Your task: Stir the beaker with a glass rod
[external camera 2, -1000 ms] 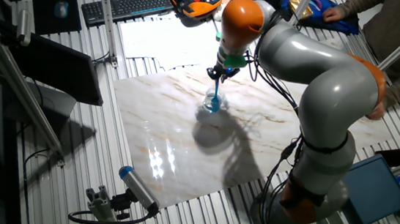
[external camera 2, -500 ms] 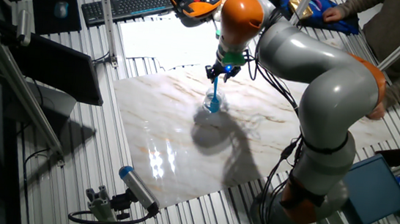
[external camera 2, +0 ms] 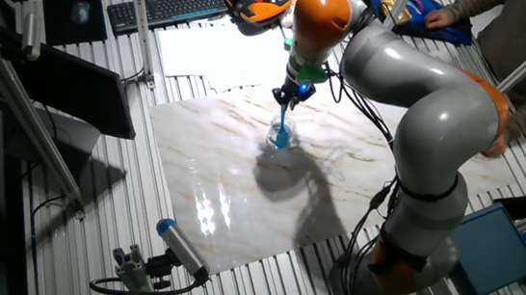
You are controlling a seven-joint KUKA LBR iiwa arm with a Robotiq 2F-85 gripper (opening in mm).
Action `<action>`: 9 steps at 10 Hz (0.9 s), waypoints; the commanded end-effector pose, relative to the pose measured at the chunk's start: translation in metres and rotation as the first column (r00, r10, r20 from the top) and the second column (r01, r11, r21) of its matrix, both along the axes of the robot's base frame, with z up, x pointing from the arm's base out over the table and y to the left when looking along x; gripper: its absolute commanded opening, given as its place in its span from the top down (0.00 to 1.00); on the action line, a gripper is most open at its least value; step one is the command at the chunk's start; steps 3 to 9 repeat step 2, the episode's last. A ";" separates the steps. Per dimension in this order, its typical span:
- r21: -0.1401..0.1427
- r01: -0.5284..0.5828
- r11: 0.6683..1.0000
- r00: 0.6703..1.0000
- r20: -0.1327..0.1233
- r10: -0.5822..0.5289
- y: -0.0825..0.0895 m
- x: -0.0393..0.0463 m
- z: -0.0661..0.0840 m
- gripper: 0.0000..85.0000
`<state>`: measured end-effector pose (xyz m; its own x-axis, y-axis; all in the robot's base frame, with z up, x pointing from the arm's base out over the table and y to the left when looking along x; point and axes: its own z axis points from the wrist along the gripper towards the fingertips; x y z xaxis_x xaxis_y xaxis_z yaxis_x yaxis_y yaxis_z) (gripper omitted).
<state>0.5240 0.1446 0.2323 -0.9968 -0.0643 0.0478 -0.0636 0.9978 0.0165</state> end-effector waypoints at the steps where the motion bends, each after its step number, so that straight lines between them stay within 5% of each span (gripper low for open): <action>1: -0.007 -0.007 1.000 1.000 0.008 0.007 0.000 -0.0017 0.000 1.00; 9: -0.008 -0.018 1.000 1.000 0.006 0.018 -0.001 -0.0034 -0.001 1.00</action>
